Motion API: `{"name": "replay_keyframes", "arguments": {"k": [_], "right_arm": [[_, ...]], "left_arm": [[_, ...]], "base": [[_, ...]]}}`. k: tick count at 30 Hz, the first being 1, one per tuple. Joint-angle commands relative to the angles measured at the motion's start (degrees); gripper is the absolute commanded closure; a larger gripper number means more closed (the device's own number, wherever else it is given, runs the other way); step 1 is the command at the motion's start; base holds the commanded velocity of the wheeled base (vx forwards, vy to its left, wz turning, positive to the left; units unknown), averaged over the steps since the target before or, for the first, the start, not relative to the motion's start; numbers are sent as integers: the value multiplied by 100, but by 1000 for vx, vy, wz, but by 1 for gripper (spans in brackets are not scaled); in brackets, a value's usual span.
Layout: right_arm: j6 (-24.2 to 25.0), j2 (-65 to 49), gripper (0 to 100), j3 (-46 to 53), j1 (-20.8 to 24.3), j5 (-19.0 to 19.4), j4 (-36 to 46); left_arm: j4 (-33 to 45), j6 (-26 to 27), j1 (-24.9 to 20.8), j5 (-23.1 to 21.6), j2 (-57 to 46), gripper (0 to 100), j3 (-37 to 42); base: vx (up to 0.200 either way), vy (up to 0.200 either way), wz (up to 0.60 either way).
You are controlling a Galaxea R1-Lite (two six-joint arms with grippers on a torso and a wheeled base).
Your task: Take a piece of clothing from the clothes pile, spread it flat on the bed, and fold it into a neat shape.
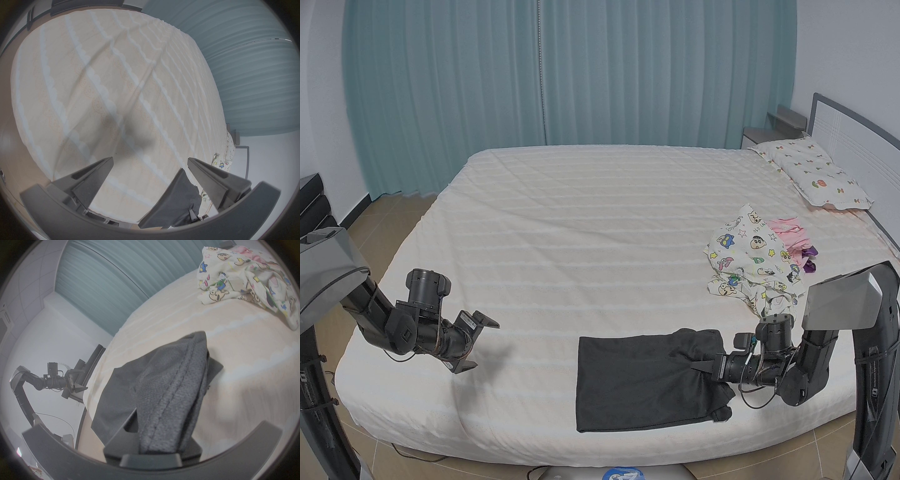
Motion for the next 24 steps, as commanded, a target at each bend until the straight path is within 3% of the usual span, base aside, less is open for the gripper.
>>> {"name": "replay_keyframes", "arguments": {"k": [1, 16, 22, 24], "right_arm": [[144, 1, 100, 47, -24, 64, -155], [179, 28, 100, 240, -103, 82, -208], [196, 19, 100, 205, -112, 82, -252], [196, 28, 100, 205, -112, 82, -349]], "left_arm": [[-4, -1, 0, 1, 9, 0, 0], [-4, -19, 0, 1, 9, 0, 0], [-4, -10, 0, 1, 9, 0, 0], [-4, -1, 0, 1, 9, 0, 0]], "base": [[0, 0, 0], [0, 0, 0], [-200, 0, 0], [0, 0, 0]]}}
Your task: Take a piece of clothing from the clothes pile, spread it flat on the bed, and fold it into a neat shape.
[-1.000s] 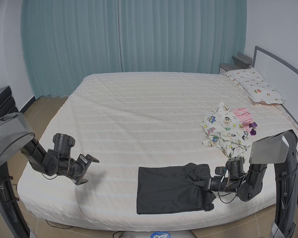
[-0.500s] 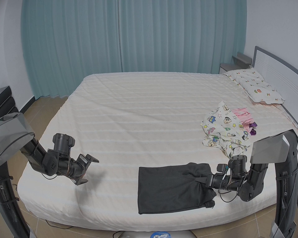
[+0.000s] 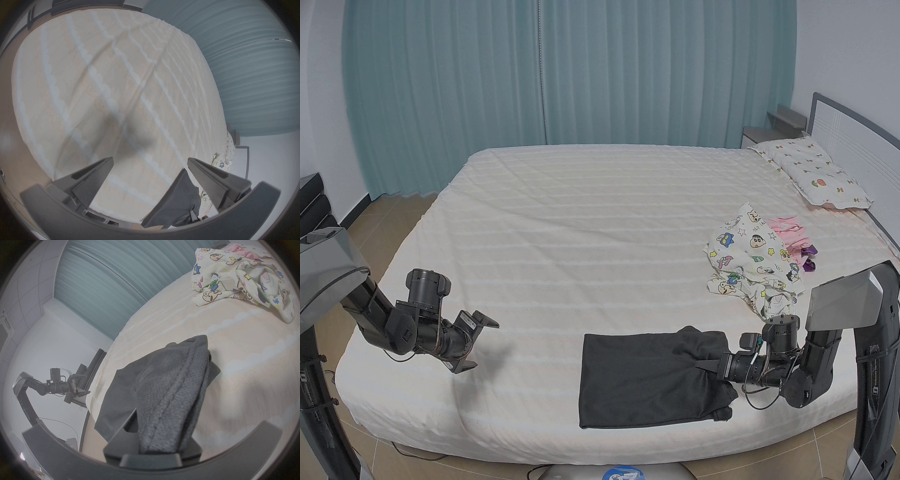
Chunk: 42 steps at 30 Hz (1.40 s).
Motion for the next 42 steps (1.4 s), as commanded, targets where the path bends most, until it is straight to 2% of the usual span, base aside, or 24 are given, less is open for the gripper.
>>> {"name": "replay_keyframes", "arguments": {"k": [1, 13, 20, 26, 42], "right_arm": [[11, 23, 100, -13, 1, 4, -100], [3, 23, 100, -172, -16, -5, -144], [3, -144, 100, -233, -25, -14, -65], [-33, -293, 100, -163, -280, -5, 120], [-68, -416, 100, 57, -298, 4, 111]], "left_arm": [[-1, 7, 0, 1, 6, 0, 0], [-1, -11, 0, 1, 41, 0, -53], [-1, -19, 0, 1, -3, 0, -35], [-1, -28, -70, -8, -29, 0, 0], [17, -72, -281, -8, -38, 0, 88]], "base": [[0, 0, 0], [0, 0, 0], [0, -200, 0], [0, -200, 0], [0, -200, 0]]}}
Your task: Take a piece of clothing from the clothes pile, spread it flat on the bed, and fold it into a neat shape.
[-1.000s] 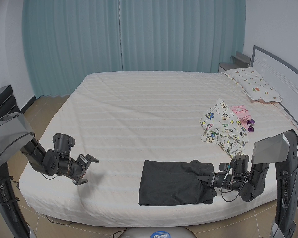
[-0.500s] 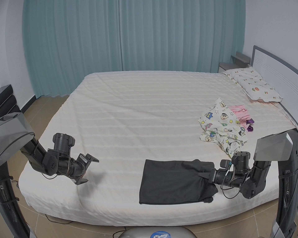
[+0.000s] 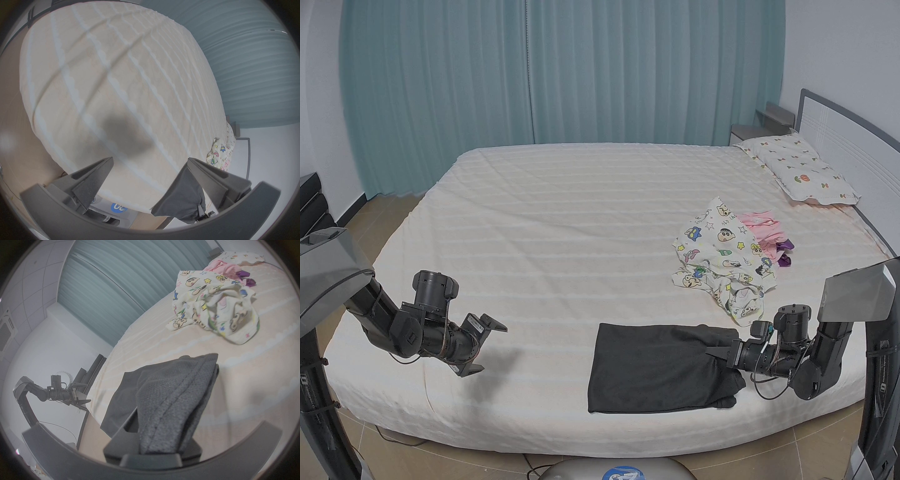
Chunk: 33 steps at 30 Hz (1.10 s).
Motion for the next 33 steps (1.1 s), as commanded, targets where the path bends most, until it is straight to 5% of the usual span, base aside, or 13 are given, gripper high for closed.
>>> {"name": "replay_keyframes", "arguments": {"k": [1, 33], "right_arm": [[-8, -79, 100, 77, 0, 4, -4], [-246, -18, 100, -55, -405, 4, -4]], "left_arm": [[-10, -6, -50, -1, -12, 0, 32], [-10, -6, -85, -1, -3, 0, 41]], "base": [[0, -200, 0], [0, -200, 0]]}}
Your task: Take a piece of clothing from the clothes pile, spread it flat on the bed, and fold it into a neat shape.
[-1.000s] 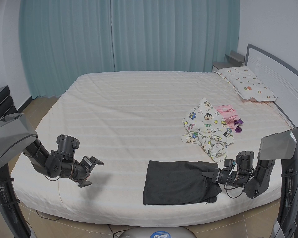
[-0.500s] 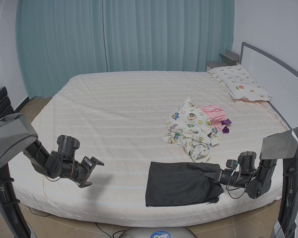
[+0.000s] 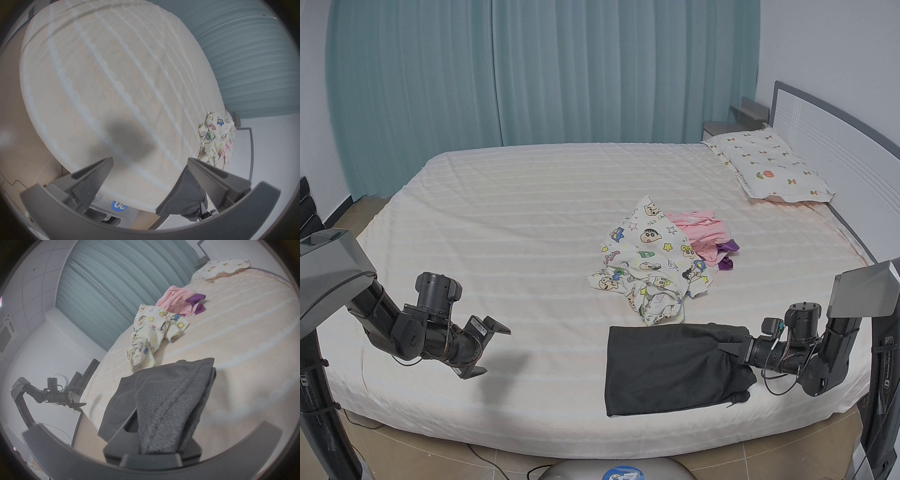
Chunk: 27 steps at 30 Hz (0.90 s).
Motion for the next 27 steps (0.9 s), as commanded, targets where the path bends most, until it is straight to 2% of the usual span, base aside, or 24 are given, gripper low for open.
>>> {"name": "replay_keyframes", "arguments": {"k": [1, 16, 27], "right_arm": [[-2, 34, 100, -84, -27, 4, 7], [-2, 253, 100, -348, 52, 4, 7], [-11, 438, 100, -400, 158, -5, 34]], "left_arm": [[-1, 2, 3, -1, 8, 0, 1], [-9, 11, 3, -1, 25, 0, -8], [-9, 11, 3, 8, 34, 0, -8]], "base": [[0, -200, 0], [0, -200, 0], [0, 0, 0]]}}
